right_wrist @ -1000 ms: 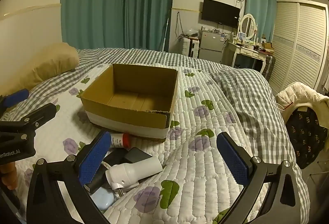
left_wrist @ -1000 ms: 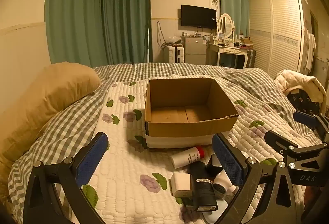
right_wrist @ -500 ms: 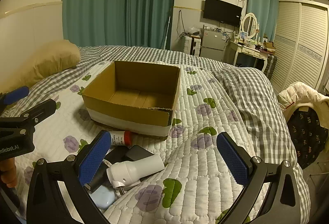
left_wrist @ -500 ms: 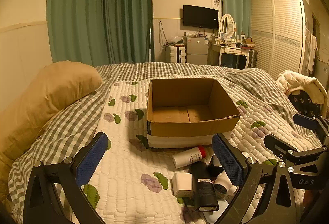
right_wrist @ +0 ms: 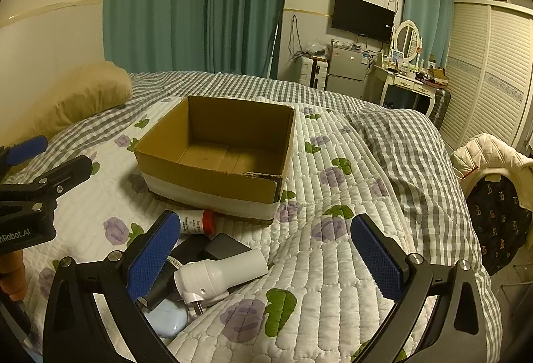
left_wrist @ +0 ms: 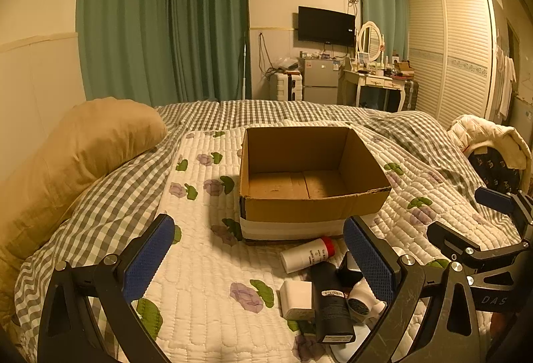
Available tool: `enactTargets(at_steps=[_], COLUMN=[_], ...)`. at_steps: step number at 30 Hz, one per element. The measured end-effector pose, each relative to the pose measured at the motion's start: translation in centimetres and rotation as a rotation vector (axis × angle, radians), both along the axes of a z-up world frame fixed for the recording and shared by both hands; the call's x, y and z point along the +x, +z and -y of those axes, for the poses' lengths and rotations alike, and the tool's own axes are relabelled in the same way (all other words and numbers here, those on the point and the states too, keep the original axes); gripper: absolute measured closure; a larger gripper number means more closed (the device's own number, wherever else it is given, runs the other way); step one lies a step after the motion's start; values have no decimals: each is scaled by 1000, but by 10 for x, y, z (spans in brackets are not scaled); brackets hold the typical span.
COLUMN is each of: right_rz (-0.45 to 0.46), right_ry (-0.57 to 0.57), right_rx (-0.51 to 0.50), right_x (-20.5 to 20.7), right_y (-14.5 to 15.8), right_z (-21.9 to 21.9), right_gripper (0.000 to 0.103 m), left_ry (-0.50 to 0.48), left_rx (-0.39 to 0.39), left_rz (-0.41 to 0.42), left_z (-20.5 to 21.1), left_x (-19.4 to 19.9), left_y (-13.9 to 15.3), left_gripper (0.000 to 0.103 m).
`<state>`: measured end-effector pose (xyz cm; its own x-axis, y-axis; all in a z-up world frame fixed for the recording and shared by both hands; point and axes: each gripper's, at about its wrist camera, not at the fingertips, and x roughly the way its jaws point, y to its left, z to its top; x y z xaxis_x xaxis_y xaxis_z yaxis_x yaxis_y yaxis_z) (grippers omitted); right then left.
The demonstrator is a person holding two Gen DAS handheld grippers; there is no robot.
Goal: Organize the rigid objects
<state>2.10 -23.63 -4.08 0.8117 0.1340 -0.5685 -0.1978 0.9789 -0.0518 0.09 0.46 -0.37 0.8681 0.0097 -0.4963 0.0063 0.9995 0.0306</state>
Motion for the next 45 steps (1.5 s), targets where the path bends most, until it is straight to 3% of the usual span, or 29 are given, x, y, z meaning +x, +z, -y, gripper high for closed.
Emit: enactTargets(at_steps=[45], right_rz=[-13], right_ry=[-1], right_rx=[-12], right_x=[0], right_y=[-4], right_z=[2], right_gripper=[0], left_ry=[-14], left_rx=[4], left_rz=[-13], left_z=[7], left_x=[-3], left_y=[-4], left_gripper=[0])
